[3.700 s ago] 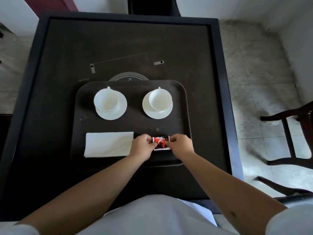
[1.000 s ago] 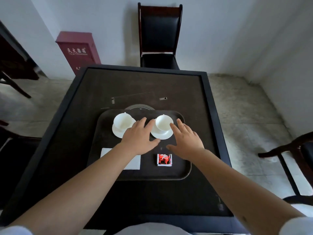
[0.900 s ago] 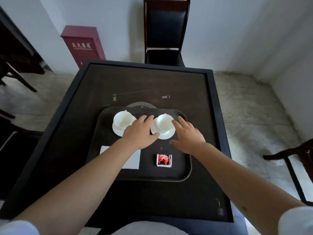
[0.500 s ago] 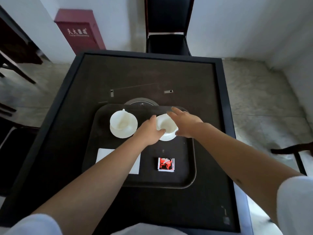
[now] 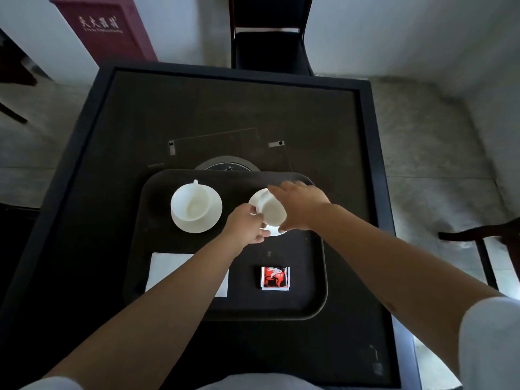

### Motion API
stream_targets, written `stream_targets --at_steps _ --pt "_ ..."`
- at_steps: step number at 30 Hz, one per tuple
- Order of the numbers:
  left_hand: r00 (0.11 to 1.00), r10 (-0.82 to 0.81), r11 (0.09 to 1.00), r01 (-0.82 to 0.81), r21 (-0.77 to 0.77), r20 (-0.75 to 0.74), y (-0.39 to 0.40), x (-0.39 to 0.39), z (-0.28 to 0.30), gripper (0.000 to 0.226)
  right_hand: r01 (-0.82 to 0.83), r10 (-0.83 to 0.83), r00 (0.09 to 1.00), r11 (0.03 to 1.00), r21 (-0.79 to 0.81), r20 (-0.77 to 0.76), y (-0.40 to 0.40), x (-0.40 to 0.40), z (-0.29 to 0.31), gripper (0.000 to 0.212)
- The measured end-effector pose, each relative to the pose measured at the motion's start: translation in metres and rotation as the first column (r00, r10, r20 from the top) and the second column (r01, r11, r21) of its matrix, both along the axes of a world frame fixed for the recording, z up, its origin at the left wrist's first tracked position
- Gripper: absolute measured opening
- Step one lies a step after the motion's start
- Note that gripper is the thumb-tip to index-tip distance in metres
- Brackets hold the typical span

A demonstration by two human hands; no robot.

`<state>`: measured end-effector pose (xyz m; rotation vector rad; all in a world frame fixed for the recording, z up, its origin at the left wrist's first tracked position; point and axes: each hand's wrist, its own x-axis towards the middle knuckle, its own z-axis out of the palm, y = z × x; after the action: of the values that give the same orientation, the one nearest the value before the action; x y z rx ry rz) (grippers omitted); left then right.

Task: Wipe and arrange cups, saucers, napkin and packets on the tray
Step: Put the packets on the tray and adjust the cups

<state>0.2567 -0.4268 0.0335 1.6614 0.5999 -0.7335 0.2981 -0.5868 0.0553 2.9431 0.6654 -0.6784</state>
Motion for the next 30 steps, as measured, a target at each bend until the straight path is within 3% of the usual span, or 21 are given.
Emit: stream_targets --at_steps 3,6,10,13,18,20,22,26,28,30 --pt "0.996 -0.069 0.997 0.072 -0.035 0.061 0.003 -0.001 0.001 0.038 0.107 -0.11 0.991 0.993 0.049 0.069 0.006 -0.01 -0.003 0.096" --pt "0.995 -0.032 0.998 0.037 -0.059 0.09 0.005 0.0 0.001 0.045 0.182 -0.184 0.983 0.98 0.076 0.022 0.008 -0.015 -0.002 0.094" --pt "0.987 0.134 0.99 -0.136 0.027 0.085 0.006 0.006 0.0 0.035 0.395 -0.375 0.917 0.902 0.175 -0.135 -0.005 -0.005 0.003 0.033" --pt "0.986 0.118 0.99 -0.125 0.059 0.122 0.008 0.008 -0.001 0.023 0.544 -0.501 0.839 0.786 0.293 -0.214 -0.009 -0.003 0.0 0.016" --pt "0.975 -0.052 0.999 0.047 0.028 0.215 0.01 0.007 -0.002 0.055 0.651 -0.52 0.749 0.691 0.314 -0.41 -0.006 -0.011 -0.009 0.041" --pt "0.973 -0.055 0.998 0.045 0.05 0.223 0.009 0.007 -0.003 0.062 0.758 -0.558 0.642 0.566 0.325 -0.526 -0.005 -0.013 -0.014 0.034" --pt "0.971 -0.022 0.993 -0.006 0.116 0.237 0.009 0.008 -0.005 0.052 0.825 -0.6 0.562 0.449 0.342 -0.569 -0.007 -0.015 -0.015 0.026" --pt "0.963 0.017 0.989 -0.056 0.137 0.271 0.009 0.006 -0.01 0.021 0.862 -0.644 0.505 0.354 0.362 -0.574 -0.016 -0.017 -0.02 0.016" --pt "0.954 -0.027 0.989 -0.017 0.144 0.299 0.009 0.005 -0.008 0.022 0.894 -0.62 0.447 0.284 0.347 -0.644 -0.016 -0.019 -0.021 0.015" --pt "0.93 -0.132 0.981 0.074 0.177 0.342 0.01 0.004 -0.007 0.032 0.901 -0.606 0.433 0.265 0.344 -0.667 -0.016 -0.021 -0.021 0.029"
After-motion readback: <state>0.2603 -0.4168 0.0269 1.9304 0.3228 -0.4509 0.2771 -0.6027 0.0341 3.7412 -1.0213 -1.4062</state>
